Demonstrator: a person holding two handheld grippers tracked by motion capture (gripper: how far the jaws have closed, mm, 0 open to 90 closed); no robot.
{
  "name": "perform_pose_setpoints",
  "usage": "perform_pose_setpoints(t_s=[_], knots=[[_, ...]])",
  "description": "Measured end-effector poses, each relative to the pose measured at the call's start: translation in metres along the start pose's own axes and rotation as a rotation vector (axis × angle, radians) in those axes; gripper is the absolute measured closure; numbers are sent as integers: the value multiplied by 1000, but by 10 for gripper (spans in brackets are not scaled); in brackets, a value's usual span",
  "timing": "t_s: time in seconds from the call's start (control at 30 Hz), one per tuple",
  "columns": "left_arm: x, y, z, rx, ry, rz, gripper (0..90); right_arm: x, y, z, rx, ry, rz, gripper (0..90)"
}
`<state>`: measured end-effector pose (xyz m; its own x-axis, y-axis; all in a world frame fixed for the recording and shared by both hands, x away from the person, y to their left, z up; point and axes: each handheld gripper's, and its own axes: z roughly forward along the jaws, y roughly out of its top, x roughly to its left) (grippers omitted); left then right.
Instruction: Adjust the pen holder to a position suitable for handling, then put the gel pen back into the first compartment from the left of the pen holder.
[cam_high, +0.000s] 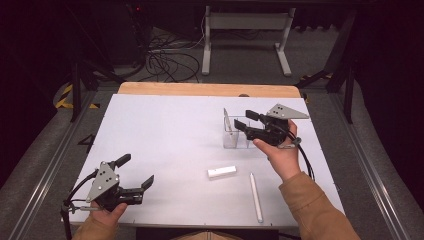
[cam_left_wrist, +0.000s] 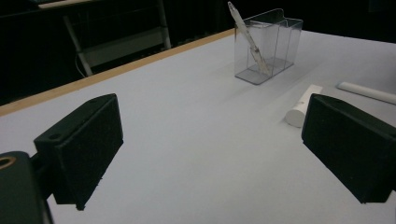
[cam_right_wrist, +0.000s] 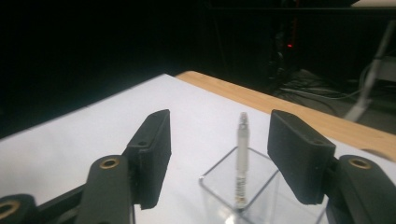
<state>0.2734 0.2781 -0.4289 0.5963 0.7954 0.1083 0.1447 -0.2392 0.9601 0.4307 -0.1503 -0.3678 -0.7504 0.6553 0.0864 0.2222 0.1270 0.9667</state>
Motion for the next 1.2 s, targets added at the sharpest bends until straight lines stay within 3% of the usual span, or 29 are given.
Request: perform_pose_setpoints(t_s=[0.07, 0.33, 0.83, 1.2], knots=[[0, 0, 0, 2, 0, 0, 60, 0, -3, -5, 6, 2, 11, 381], [-2, 1, 2, 6, -5, 2, 60, 5, -2, -21, -8, -21, -22, 340], [-2, 1, 1, 1, 2, 3, 59, 12, -10, -32, 34, 3, -71, 355], [-2, 0, 1, 0, 1, -2, 59, 14, -11, -43, 47, -28, -92, 312]])
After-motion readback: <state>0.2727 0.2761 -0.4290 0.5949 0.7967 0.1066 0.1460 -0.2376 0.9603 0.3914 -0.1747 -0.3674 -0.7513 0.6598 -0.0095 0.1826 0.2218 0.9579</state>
